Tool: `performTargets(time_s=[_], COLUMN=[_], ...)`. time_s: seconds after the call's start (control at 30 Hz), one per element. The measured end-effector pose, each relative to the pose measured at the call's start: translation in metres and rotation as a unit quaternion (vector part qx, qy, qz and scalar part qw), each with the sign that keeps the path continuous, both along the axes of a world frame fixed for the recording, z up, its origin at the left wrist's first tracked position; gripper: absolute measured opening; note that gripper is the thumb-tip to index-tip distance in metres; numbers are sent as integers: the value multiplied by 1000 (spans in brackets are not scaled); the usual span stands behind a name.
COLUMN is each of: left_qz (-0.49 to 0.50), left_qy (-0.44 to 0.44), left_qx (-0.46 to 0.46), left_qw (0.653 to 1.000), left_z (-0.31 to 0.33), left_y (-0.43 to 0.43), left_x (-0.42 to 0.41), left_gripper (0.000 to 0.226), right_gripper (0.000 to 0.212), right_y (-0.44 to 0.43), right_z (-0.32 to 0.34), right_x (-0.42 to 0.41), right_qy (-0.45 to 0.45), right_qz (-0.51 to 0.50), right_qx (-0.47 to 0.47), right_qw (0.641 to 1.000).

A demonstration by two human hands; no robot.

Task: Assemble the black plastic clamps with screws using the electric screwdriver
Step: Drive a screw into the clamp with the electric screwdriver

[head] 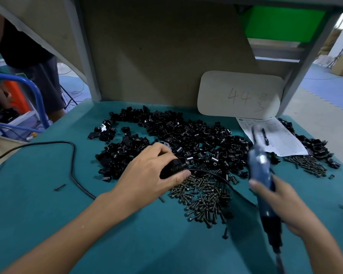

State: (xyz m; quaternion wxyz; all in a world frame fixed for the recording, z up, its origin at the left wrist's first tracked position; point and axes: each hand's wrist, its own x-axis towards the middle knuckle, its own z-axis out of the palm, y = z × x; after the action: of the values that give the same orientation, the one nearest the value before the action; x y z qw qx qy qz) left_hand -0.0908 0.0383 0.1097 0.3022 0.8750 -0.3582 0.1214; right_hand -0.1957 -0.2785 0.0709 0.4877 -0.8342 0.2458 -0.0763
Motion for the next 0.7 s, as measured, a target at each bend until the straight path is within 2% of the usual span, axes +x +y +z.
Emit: performTargets(time_s=[0.03, 0.1, 0.2, 0.27, 0.37, 0.43, 0.7], left_qz=[-2, -4, 11, 17, 14, 4, -32], left_qy=[2, 11, 29, 29, 26, 4, -39], left_qx=[-2, -5, 2, 13, 5, -7, -41], left_qw=[1000, 1000, 1000, 999, 1000, 1000, 998], left_z=[1, 4, 8, 8, 6, 5, 7], left_y=[0, 0, 0, -1, -2, -3, -11], left_x=[0, -1, -4, -6, -11, -12, -15], left_gripper=[56, 54, 51, 50, 46, 45, 39], right_gripper=[56, 56, 56, 56, 49, 44, 43], right_y=[5, 16, 36, 48, 62, 68, 88], right_z=[14, 41, 75, 87, 97, 101, 101], right_x=[1, 7, 20, 29, 39, 47, 65], right_qy=[-57, -166, -295, -354, -406, -415, -429], right_qz=[-23, -44, -42, -72, -128, -154, -210], right_qx=[112, 292, 495, 557, 594, 600, 567], right_qw=[992, 941, 816, 748, 683, 666, 671])
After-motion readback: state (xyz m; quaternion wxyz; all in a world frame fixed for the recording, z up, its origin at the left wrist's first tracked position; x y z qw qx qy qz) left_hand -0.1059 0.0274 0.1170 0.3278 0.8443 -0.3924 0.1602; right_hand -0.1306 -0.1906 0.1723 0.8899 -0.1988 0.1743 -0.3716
